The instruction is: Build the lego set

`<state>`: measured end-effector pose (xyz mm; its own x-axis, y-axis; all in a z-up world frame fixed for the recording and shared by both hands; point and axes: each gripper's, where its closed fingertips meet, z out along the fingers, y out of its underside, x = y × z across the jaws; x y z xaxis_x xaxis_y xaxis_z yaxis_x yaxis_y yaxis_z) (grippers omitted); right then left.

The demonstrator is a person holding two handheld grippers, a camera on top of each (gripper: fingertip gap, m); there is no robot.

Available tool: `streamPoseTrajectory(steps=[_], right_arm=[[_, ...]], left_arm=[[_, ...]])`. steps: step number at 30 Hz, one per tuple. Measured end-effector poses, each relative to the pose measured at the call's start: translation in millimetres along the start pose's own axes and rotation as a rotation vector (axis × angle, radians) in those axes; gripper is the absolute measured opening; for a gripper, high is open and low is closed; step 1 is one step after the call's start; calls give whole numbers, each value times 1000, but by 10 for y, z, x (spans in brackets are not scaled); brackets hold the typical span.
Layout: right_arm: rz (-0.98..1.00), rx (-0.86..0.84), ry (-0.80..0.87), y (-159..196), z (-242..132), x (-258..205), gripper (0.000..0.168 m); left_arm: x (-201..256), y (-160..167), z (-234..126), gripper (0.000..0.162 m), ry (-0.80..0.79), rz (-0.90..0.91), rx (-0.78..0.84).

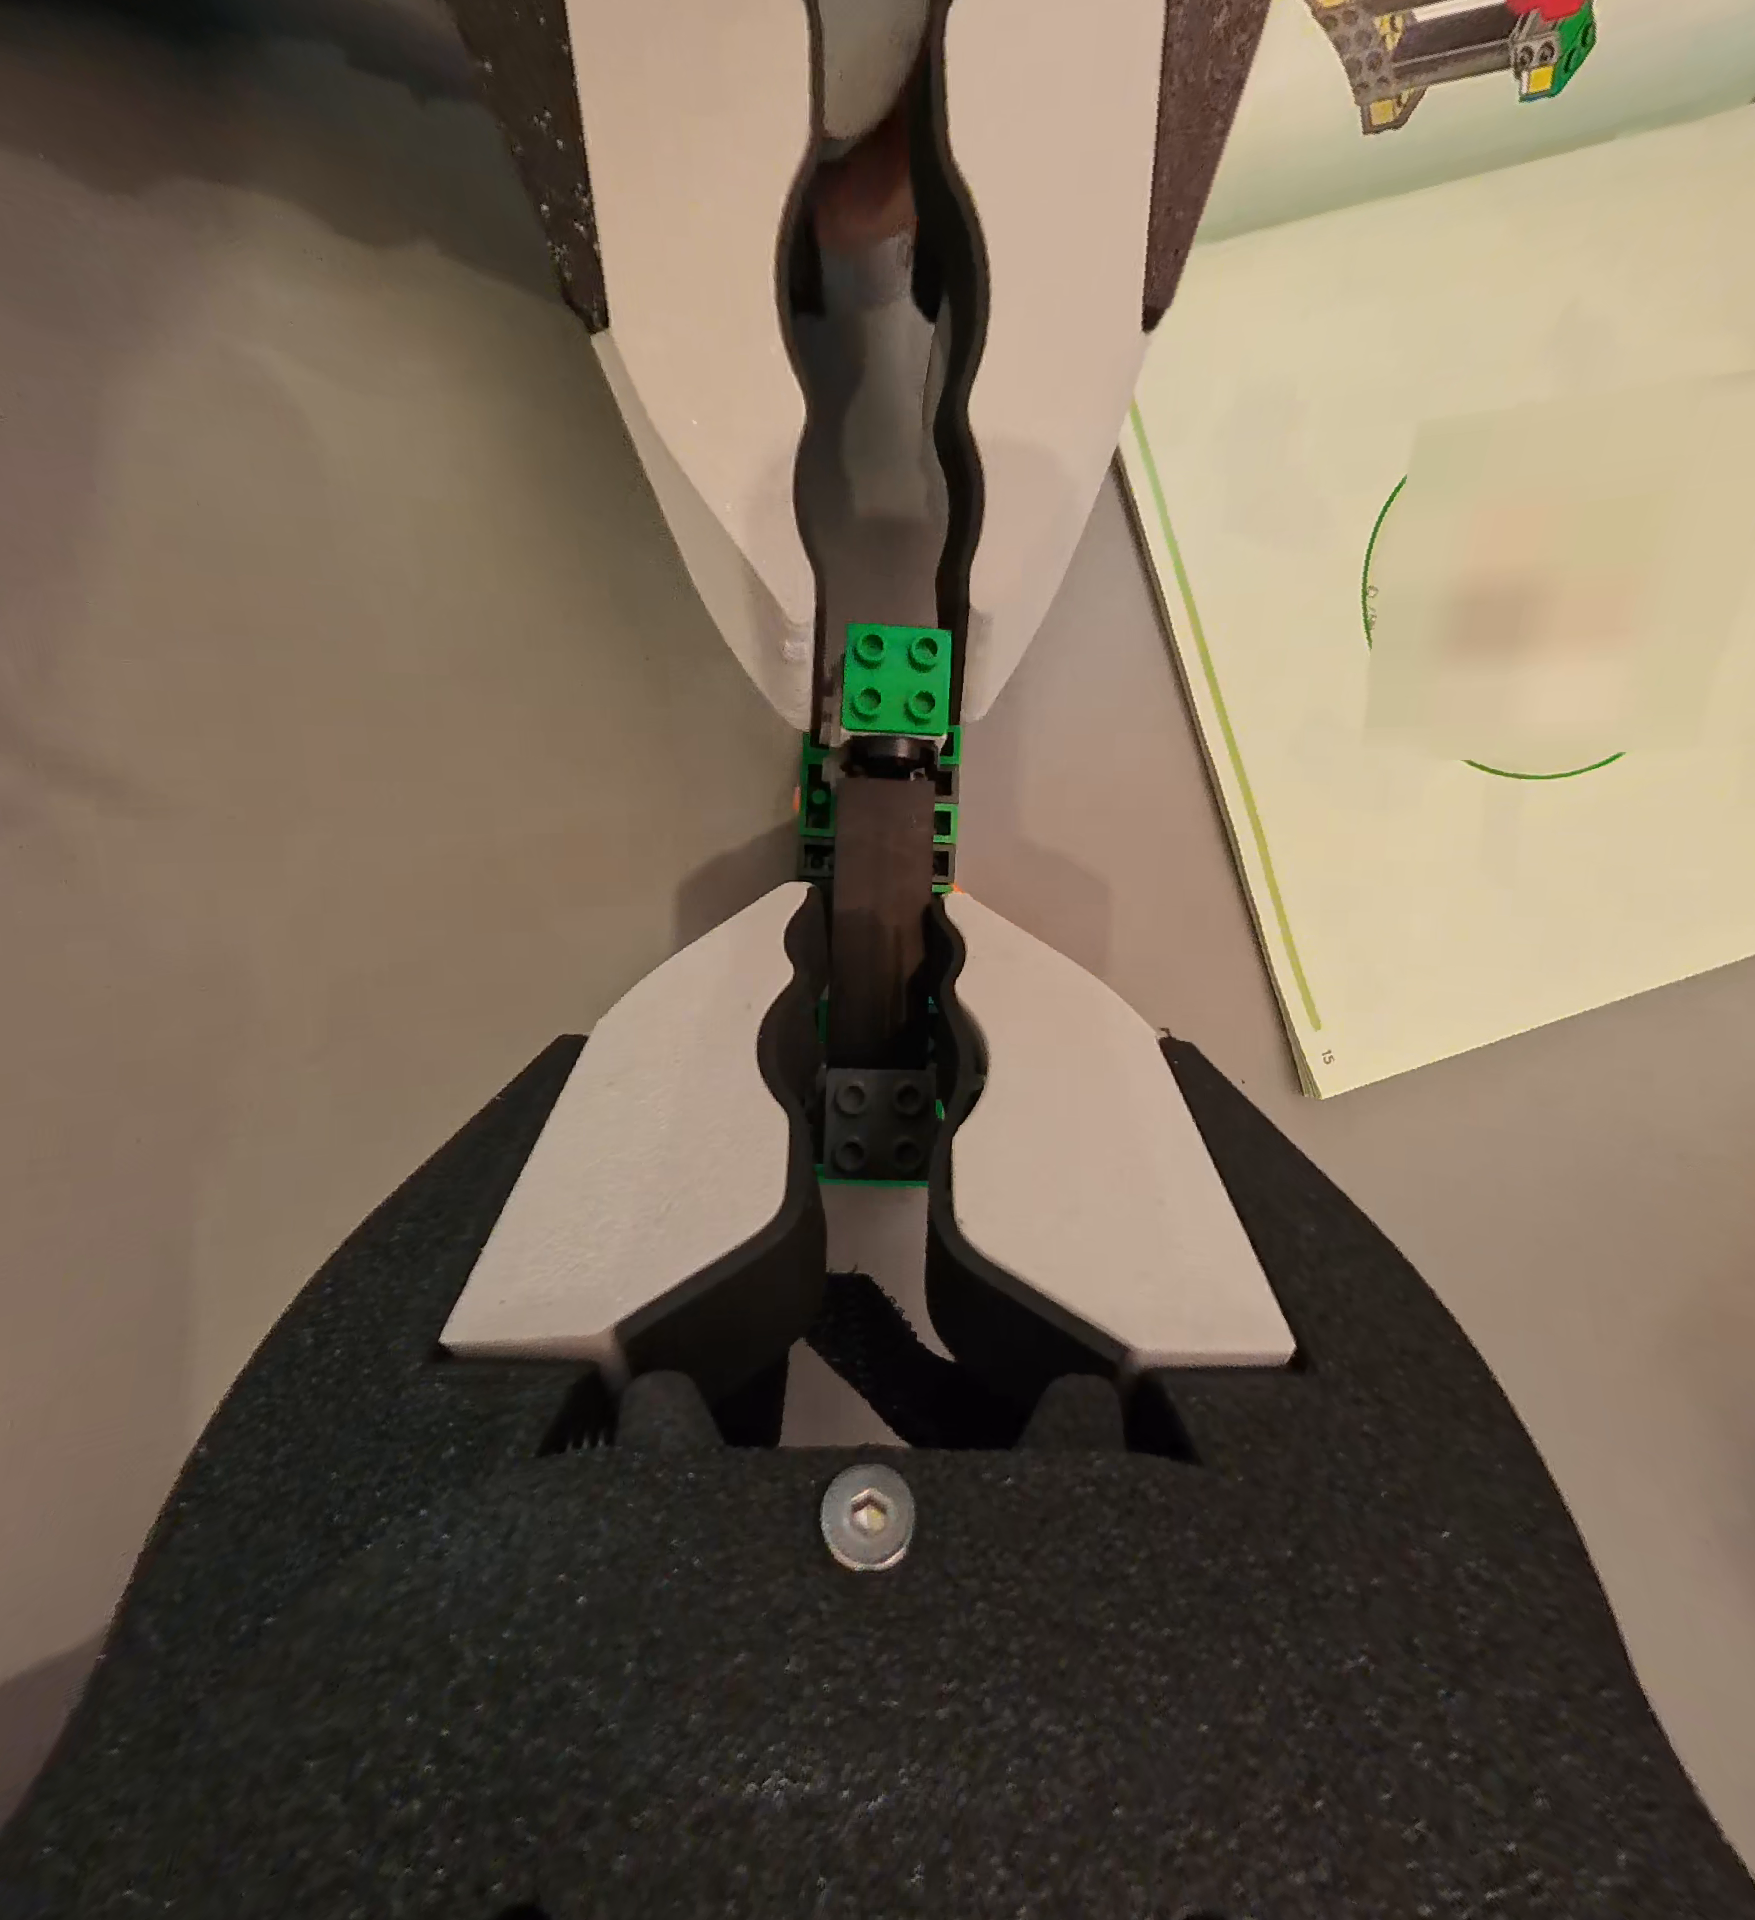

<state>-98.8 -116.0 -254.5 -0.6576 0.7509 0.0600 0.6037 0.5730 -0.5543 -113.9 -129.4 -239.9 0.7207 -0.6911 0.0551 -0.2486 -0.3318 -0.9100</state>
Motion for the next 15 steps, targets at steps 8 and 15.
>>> streamPoseTrajectory(steps=[8,15], right_arm=[[20,-22,1,22,13,13,17],[63,-17,-9,20,15,9,17]], left_arm=[[2,-13,10,19,7,47,9],[6,-10,16,19,9,73,15]])
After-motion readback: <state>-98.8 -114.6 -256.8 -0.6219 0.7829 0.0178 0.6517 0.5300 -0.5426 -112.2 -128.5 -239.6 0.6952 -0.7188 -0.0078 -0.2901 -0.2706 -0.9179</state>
